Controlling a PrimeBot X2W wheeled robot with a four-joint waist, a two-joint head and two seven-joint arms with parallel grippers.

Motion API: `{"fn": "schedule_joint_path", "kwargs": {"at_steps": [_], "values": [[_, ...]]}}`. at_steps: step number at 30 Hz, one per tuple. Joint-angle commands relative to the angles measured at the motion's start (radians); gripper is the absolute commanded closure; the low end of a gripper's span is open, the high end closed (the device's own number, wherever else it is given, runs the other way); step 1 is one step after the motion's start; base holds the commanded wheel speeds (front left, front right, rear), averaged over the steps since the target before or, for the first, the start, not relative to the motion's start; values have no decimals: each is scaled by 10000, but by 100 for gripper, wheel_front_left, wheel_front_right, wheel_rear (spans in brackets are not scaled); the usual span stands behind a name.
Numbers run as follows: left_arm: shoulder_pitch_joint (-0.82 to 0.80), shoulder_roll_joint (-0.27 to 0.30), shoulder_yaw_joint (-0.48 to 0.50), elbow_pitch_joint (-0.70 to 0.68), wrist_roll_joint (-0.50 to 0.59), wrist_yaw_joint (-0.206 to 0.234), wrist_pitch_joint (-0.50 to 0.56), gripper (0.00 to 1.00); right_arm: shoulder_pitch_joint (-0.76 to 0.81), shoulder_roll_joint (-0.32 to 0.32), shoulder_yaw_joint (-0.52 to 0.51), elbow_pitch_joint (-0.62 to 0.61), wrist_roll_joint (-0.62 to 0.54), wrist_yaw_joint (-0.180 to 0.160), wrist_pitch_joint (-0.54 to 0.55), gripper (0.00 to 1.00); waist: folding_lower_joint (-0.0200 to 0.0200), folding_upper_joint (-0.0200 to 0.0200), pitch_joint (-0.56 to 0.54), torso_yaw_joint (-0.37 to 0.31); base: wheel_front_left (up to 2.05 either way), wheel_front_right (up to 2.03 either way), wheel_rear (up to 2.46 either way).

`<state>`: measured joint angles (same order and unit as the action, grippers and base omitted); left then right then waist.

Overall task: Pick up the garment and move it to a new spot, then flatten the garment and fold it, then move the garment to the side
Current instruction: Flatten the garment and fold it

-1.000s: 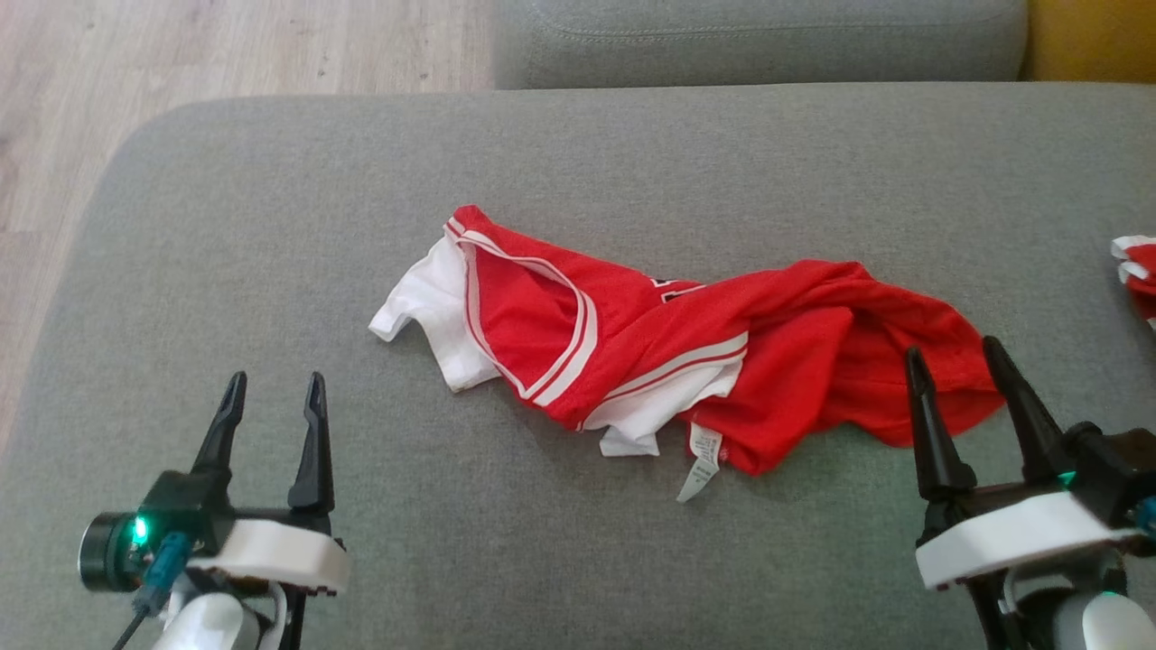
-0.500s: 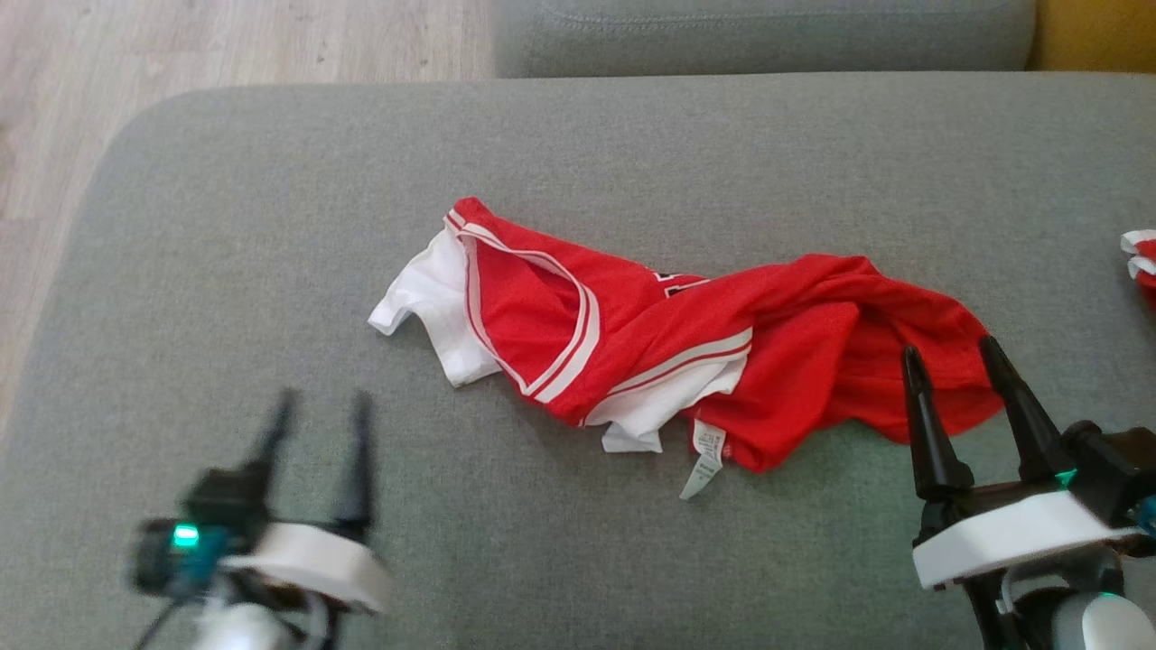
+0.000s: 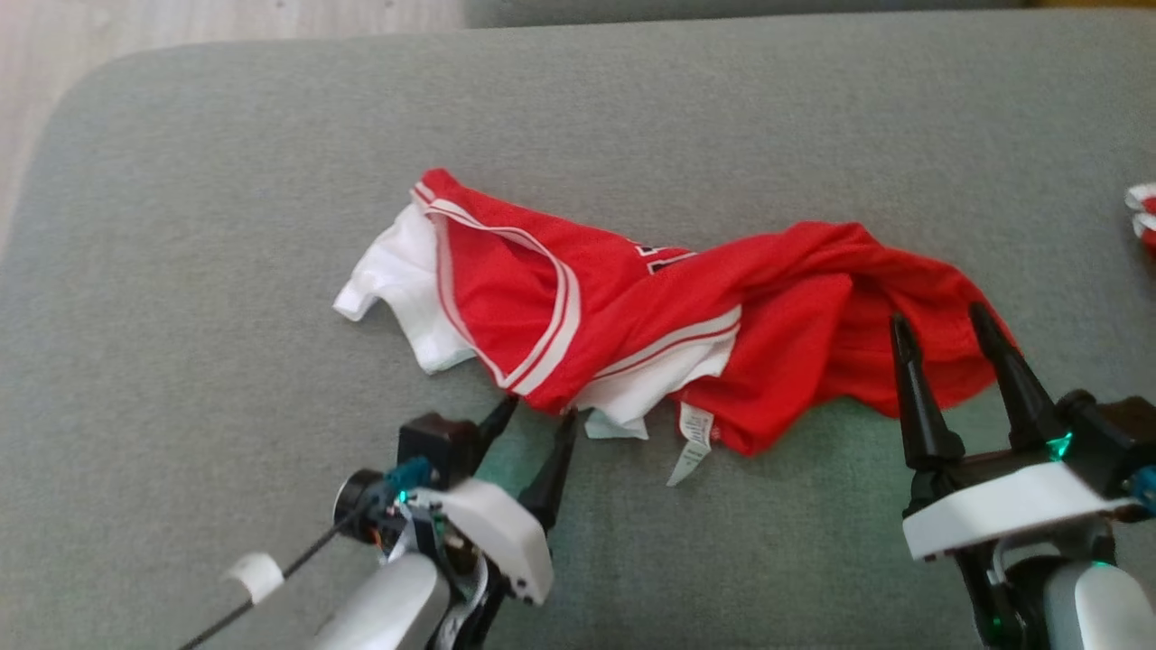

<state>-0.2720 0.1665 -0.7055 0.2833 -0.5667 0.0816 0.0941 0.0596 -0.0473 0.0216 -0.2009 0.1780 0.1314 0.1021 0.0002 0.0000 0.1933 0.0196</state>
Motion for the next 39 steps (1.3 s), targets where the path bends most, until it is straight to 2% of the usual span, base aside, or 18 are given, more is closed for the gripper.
{"fn": "schedule_joint_path", "kwargs": {"at_steps": [1,4,5,6,10,15,21,29,33,39], "values": [[-563,-115,430,2,-105,-76,-239,0,-357,-49,217,-313,99,-7,15,0,-2,0,140,-167,0,0,0],[-895,-310,593,549,-165,-147,-653,0,-384,-48,191,-286,119,-7,7,0,-2,0,218,-273,0,0,0],[-991,-342,632,671,-149,-182,-835,60,-382,-47,181,-271,128,-7,0,0,-2,0,224,-294,0,0,0],[-1050,-361,654,771,-153,-223,-959,100,-373,-46,169,-253,139,-7,-4,0,-2,0,220,-310,0,0,0],[-1216,-263,637,581,42,-316,-1413,100,-302,-41,97,-194,212,-7,-14,0,-2,0,160,-296,0,0,0],[-1162,83,403,-537,362,-284,-1271,100,-224,-36,-3,-114,294,-7,-28,0,-2,0,21,-125,0,0,0],[-633,1084,171,-3272,638,125,24,100,-109,-32,-123,-8,476,-7,-59,0,-2,0,-202,184,0,0,0],[419,2122,475,-6977,202,1051,1795,100,34,-31,-242,81,742,-7,-128,0,-2,0,-317,441,0,0,0],[626,2262,752,-7204,-44,1333,2036,100,-25,-31,-196,133,838,-7,-146,0,-2,0,-266,397,0,0,0],[654,2173,1388,-5884,-709,1488,1949,100,-188,-30,-77,176,913,-7,-150,0,-2,0,-39,16,0,0,0]]}}
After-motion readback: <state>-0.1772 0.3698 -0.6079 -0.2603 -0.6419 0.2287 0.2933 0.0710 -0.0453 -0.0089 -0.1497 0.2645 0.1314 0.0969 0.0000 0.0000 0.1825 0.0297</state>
